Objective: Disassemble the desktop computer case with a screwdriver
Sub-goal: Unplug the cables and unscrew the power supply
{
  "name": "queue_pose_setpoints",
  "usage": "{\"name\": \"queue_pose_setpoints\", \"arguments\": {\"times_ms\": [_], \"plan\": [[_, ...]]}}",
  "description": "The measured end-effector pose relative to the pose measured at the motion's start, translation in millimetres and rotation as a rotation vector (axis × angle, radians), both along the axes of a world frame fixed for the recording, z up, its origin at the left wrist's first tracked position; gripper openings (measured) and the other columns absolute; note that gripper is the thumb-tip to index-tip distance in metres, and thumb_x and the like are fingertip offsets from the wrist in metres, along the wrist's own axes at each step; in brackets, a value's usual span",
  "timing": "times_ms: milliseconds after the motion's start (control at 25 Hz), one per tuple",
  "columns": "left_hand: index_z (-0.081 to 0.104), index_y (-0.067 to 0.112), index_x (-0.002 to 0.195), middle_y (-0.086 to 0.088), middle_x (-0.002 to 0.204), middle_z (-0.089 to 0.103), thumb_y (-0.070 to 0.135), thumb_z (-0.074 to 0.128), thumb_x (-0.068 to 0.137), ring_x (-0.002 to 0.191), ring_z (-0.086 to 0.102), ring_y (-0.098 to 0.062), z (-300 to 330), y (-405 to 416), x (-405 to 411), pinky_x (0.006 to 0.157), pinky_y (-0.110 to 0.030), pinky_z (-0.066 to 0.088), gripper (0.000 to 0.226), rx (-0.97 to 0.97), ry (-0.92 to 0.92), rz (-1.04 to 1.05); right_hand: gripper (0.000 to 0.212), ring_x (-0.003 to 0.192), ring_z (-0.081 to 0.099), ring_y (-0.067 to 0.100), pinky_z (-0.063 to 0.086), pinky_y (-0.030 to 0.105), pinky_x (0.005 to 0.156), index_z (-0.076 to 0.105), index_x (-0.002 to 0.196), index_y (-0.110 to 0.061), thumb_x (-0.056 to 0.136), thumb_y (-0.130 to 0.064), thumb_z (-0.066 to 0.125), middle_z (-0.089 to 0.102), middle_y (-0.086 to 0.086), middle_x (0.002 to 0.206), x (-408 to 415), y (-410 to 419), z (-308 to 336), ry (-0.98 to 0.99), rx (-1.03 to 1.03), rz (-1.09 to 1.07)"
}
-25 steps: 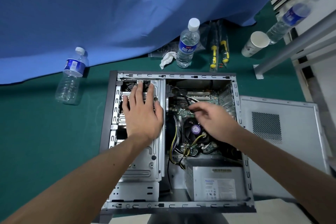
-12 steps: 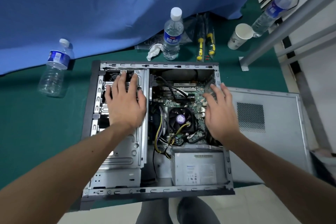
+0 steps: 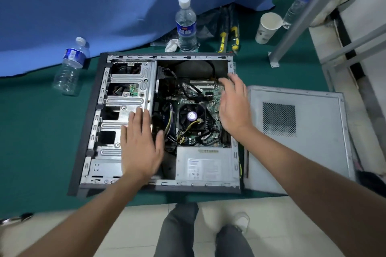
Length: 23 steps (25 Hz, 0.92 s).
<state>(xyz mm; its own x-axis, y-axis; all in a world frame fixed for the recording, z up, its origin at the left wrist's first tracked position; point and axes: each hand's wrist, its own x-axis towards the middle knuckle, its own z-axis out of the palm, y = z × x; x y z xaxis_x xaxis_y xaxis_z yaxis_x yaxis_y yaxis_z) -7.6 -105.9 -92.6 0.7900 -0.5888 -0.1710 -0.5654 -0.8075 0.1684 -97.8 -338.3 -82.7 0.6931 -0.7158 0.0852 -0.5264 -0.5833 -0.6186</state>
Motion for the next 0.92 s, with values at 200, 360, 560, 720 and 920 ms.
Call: {"name": "queue_pose_setpoints", "arguments": {"times_ms": [200,360,560,720,920], "plan": [[0.017,0.009,0.157,-0.010,0.164,0.013,0.040,0.034,0.103,0.152,0.005,-0.024,-3.2,-5.1,4.7,0.121,-0.047,0.008,0.064,-0.007,-0.072,0.010,0.022,0.106,0.056,0.013,0.038,0.010,0.083,0.057,0.118,-0.011,0.102,-0.016,0.043,0.058,-0.001,0.113,-67.0,-2.8,-14.8,-0.132,0.313,-0.316],[0.016,0.009,0.156,-0.012,0.164,0.014,0.040,0.037,0.103,0.151,0.006,-0.026,-5.4,-3.5,0.6,0.121,-0.048,0.009,0.065,0.014,-0.099,0.001,0.034,0.099,0.061,0.026,0.050,0.033,0.082,0.052,0.125,-0.011,0.096,-0.029,0.057,0.063,0.006,0.109,-143.8,34.3,-43.1,0.483,0.481,-0.059],[0.018,0.008,0.156,-0.013,0.163,0.016,0.046,0.028,0.098,0.151,0.007,-0.027,-1.9,-6.9,-2.4,0.120,-0.049,0.011,0.070,0.006,-0.107,0.004,0.025,0.088,0.061,0.028,0.041,0.029,0.067,0.051,0.095,-0.010,0.095,-0.033,0.060,0.059,0.007,0.089,-155.5,52.2,-58.6,0.662,0.496,0.008],[0.020,0.008,0.155,-0.014,0.162,0.018,0.050,0.026,0.094,0.151,0.009,-0.028,-2.4,-7.6,-1.2,0.120,-0.050,0.013,0.074,0.008,-0.123,0.001,0.018,0.078,0.058,0.020,0.039,0.027,0.058,0.055,0.092,-0.013,0.091,-0.029,0.063,0.060,0.003,0.084,-161.7,53.2,-59.5,0.594,0.664,-0.074],[0.019,0.009,0.155,-0.013,0.162,0.018,0.052,0.025,0.094,0.151,0.009,-0.027,-7.1,-6.1,0.3,0.119,-0.049,0.013,0.075,0.013,-0.134,0.011,0.011,0.062,0.057,0.007,0.034,0.014,0.046,0.057,0.093,-0.018,0.087,-0.026,0.063,0.062,-0.004,0.071,-186.9,55.6,-49.1,0.485,0.736,-0.126]]}}
